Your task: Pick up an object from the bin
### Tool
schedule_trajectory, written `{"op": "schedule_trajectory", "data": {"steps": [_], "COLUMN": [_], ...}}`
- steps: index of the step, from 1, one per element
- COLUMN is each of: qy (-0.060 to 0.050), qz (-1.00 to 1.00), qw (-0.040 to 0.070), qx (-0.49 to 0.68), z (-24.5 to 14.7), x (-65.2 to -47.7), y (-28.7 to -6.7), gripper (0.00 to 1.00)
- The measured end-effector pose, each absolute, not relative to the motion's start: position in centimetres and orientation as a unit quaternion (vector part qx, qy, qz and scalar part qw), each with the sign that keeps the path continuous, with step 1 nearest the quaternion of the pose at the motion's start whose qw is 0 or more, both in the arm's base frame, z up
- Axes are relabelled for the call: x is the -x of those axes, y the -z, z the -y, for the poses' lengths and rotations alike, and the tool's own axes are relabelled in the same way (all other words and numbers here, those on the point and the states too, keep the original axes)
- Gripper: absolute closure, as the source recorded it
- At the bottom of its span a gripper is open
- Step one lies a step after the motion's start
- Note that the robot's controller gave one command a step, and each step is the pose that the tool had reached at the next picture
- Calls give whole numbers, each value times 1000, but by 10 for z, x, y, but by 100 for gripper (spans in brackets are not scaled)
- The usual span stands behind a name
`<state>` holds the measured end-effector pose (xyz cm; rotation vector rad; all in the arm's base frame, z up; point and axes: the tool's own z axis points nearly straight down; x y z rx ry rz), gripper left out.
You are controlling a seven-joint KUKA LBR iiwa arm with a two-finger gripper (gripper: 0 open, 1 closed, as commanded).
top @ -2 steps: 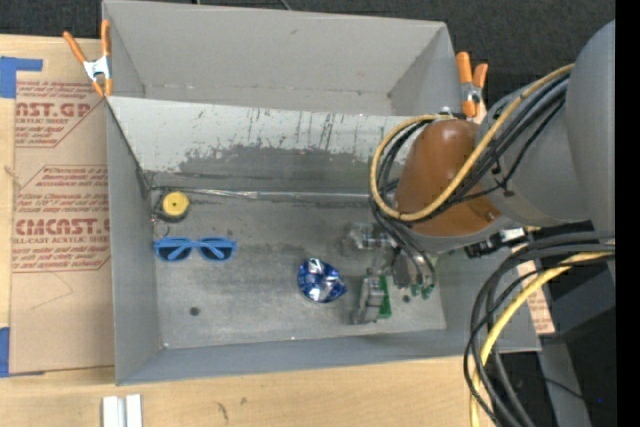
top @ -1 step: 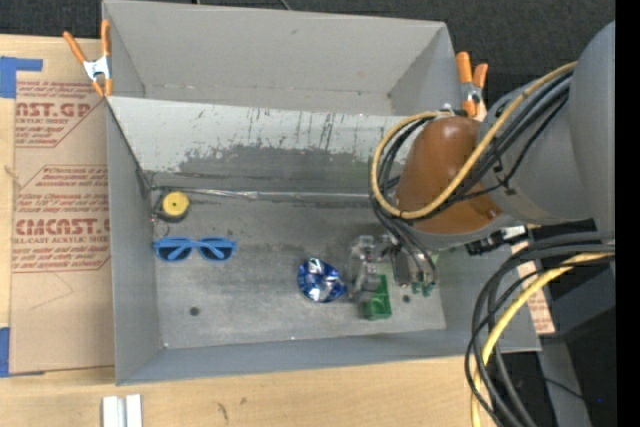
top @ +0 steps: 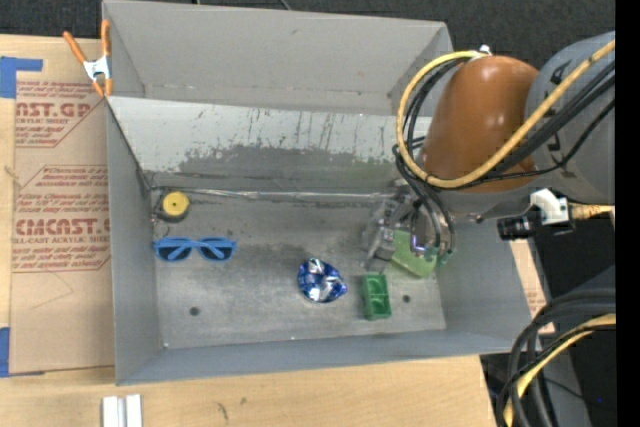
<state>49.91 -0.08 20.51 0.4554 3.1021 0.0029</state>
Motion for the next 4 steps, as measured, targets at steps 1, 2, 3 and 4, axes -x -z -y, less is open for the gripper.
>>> {"op": "schedule_trajectory", "data": {"steps": [1, 2, 3, 4], "qy": [0, 1, 0, 0], "qz": [-989, -972, -972, -972], "qw": [1, -4, -1, -1], "qx": [-145, -235, -235, -235], "z": [2, -2, -2, -2], "x": [-498, -499, -501, -501], "y": [-202, -84, -87, -87], "gripper": [0, 0, 100, 0]}}
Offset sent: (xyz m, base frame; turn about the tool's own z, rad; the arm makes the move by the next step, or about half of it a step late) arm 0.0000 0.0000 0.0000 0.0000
